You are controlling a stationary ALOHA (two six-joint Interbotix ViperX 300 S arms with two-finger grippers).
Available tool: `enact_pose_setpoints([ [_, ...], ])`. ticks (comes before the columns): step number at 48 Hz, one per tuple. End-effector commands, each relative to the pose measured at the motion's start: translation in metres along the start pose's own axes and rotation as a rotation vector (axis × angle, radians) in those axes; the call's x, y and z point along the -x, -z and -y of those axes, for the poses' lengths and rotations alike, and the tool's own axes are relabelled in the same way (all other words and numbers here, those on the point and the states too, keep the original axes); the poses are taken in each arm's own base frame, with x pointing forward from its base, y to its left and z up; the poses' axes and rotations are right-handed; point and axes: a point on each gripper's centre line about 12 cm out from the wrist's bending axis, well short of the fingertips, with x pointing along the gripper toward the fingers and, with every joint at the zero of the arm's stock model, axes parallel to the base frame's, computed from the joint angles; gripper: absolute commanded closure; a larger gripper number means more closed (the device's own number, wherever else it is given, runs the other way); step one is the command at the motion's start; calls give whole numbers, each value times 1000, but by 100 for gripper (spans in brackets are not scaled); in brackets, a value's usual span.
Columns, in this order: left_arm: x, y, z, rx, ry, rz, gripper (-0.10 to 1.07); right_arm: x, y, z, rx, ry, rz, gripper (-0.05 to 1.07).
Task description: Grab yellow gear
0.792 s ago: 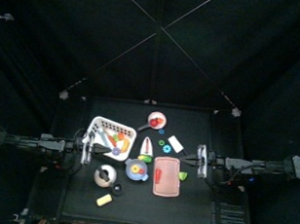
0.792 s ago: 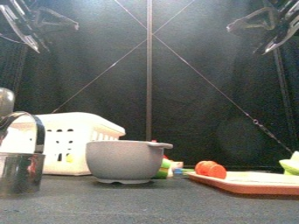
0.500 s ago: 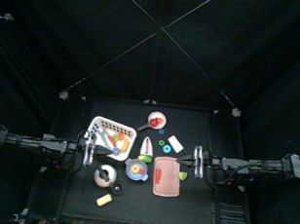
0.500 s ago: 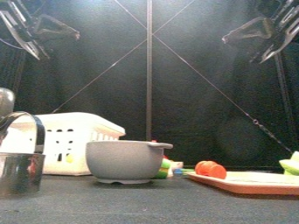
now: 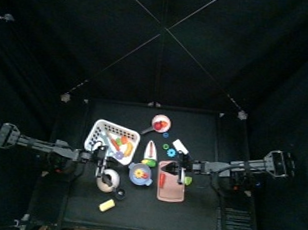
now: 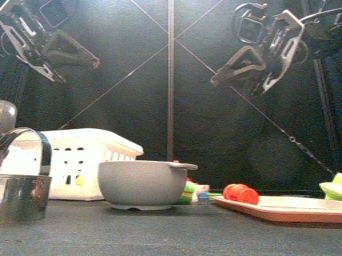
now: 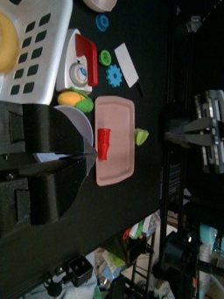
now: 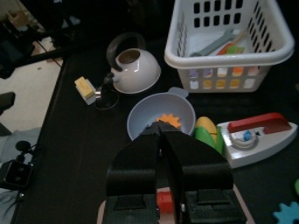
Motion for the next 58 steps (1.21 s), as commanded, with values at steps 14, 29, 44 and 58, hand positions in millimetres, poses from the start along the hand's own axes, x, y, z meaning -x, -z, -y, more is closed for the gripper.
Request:
enact_pose_setpoints([
  [14, -6, -27, 5, -53, 22, 49, 30, -85, -16, -8, -60, 46, -223, 78],
  [29, -1, -10, 4, -80, 24, -9, 30, -127, -10, -7, -75, 63, -299, 35],
  [44, 4, -6, 4, -78, 25, -9, 29, -147, 6, -3, -56, 86, -424, 9],
  [58, 5, -2, 4, -78, 25, -14, 30, -162, 19, 6, -10, 113, -511, 9],
])
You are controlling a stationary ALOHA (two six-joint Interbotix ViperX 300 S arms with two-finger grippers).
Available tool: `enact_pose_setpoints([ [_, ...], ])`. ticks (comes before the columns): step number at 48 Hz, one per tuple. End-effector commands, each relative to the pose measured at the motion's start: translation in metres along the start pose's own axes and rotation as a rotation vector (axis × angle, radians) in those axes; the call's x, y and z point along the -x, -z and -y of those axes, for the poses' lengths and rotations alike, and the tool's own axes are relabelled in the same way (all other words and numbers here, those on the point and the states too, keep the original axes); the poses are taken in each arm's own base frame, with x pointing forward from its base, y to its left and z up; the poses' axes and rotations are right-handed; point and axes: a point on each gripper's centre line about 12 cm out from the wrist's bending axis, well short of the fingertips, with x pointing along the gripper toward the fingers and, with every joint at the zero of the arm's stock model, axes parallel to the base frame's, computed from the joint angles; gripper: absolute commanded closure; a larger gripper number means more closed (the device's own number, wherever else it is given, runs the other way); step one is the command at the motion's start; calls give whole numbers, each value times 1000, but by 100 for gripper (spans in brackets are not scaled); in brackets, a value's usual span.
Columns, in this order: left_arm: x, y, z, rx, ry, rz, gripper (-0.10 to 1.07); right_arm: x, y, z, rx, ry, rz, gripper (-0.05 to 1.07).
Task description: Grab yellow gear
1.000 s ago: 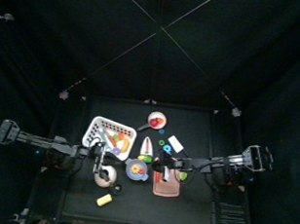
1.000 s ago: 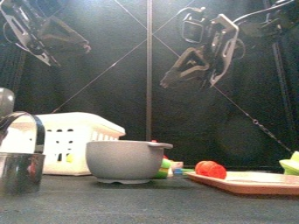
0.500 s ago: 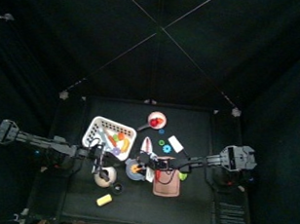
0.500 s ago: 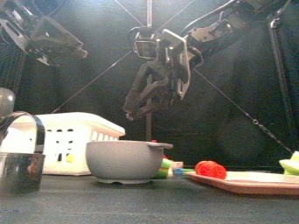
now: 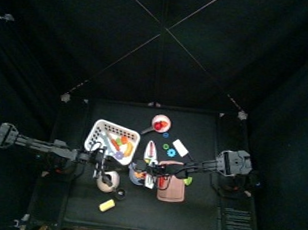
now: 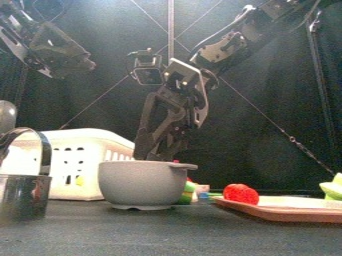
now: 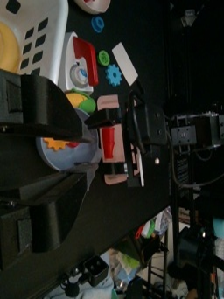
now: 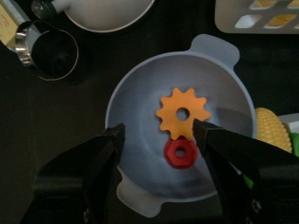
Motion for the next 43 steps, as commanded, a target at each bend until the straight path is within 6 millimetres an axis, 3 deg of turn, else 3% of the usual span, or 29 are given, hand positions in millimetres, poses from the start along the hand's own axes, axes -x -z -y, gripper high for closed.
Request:
enact_pose_setpoints([
  [1, -1, -5, 0, 0, -2, 20, 30, 4, -16, -2, 22, 2, 27, 9],
  [17, 0, -2, 0, -1, -2, 11, 30, -13, -19, 8, 43, 38, -25, 9],
  [43, 1, 2, -1, -1, -4, 3, 29, -18, -14, 18, 77, 70, -62, 9],
])
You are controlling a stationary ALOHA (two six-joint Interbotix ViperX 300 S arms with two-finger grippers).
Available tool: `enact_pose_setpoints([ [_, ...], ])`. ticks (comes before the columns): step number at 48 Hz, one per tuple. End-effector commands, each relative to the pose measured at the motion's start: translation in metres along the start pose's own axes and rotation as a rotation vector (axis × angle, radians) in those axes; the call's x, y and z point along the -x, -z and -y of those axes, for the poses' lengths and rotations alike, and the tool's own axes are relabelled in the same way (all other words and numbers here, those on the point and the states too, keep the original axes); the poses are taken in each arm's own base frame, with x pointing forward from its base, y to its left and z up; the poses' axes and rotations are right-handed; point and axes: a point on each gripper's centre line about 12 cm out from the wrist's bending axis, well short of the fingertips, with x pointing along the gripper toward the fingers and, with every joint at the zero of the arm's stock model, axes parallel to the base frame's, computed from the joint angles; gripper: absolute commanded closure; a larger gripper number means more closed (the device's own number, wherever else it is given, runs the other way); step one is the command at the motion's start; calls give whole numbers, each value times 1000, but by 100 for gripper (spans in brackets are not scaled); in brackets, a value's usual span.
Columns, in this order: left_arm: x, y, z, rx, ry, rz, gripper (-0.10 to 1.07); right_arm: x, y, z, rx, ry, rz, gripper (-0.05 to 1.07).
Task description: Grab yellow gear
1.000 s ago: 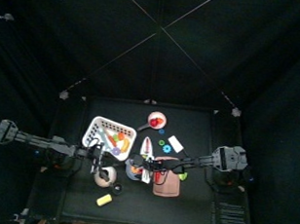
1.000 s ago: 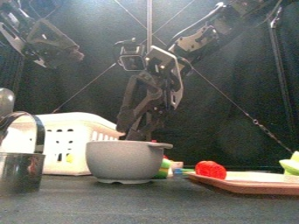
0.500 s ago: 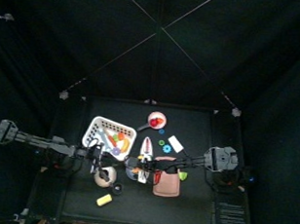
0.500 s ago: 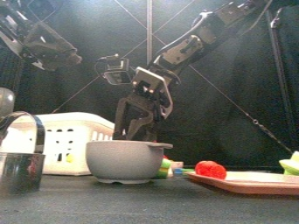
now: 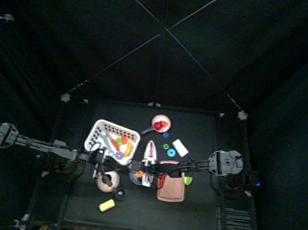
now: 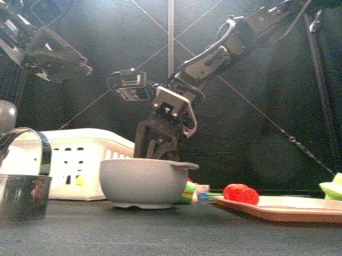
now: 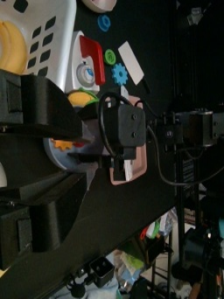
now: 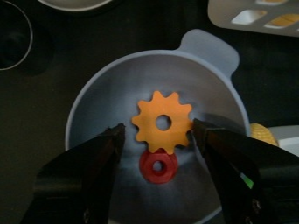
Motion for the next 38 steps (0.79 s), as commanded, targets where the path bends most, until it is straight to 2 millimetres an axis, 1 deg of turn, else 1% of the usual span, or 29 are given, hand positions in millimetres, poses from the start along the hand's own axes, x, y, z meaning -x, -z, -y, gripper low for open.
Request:
enact_pose_setpoints([
  [1, -1, -6, 0, -1, -2, 21, 30, 9, -14, 4, -13, 3, 34, 9],
  [10, -1, -6, 0, -1, -2, 21, 29, 5, -11, 9, -17, 12, 20, 9],
  [28, -1, -5, 0, -1, -2, 20, 29, 0, -11, 9, -19, 12, 15, 9],
  [38, -1, -5, 0, -2, 0, 20, 30, -6, -6, 8, -14, 15, -12, 9],
])
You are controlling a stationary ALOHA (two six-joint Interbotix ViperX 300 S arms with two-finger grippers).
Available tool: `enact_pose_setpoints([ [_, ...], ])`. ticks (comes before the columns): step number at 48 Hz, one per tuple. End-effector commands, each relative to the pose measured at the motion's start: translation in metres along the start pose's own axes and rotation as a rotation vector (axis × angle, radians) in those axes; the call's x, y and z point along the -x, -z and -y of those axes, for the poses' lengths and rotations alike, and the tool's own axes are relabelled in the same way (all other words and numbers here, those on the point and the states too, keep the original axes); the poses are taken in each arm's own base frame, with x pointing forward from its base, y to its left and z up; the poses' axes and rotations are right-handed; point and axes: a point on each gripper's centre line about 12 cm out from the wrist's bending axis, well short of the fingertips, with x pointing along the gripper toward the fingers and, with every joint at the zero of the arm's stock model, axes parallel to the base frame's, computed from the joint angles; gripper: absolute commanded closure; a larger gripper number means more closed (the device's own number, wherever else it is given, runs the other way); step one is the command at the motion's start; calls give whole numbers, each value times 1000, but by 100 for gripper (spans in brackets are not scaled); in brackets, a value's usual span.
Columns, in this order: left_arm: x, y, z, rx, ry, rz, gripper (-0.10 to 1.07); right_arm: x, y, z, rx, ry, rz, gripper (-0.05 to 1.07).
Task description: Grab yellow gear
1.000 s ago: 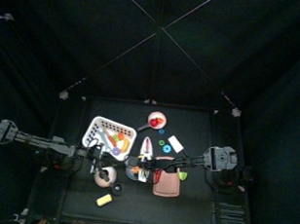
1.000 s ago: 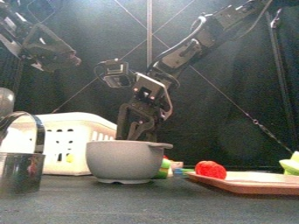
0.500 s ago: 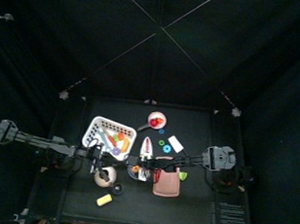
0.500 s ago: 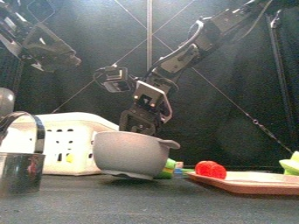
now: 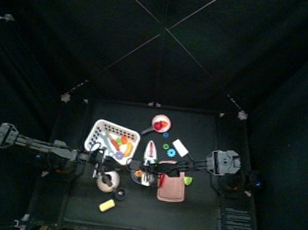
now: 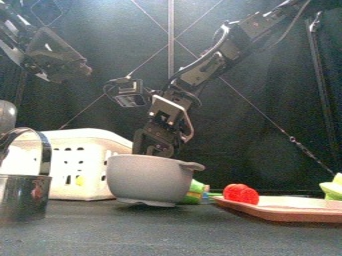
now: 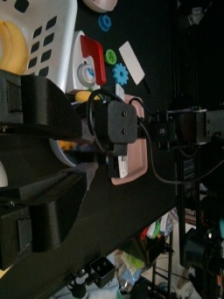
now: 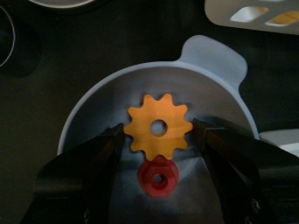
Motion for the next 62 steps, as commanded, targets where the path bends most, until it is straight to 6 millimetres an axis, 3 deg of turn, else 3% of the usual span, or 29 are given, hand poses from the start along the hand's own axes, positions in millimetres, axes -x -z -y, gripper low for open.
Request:
enact_pose_setpoints([
  [1, -1, -6, 0, 0, -2, 20, 30, 4, -6, 2, -4, 4, 8, 9],
  [8, -1, -5, 0, -3, -1, 18, 30, 3, -6, 3, -4, 5, 4, 14],
  [24, -1, -5, 0, -3, 0, 18, 30, 12, -17, 0, 2, 0, 33, 35],
  [41, -1, -7, 1, -7, 5, 25, 29, 49, -38, -1, 12, 4, 88, 37],
  [62, -1, -6, 1, -6, 7, 22, 29, 56, -43, -1, 31, 10, 112, 37],
])
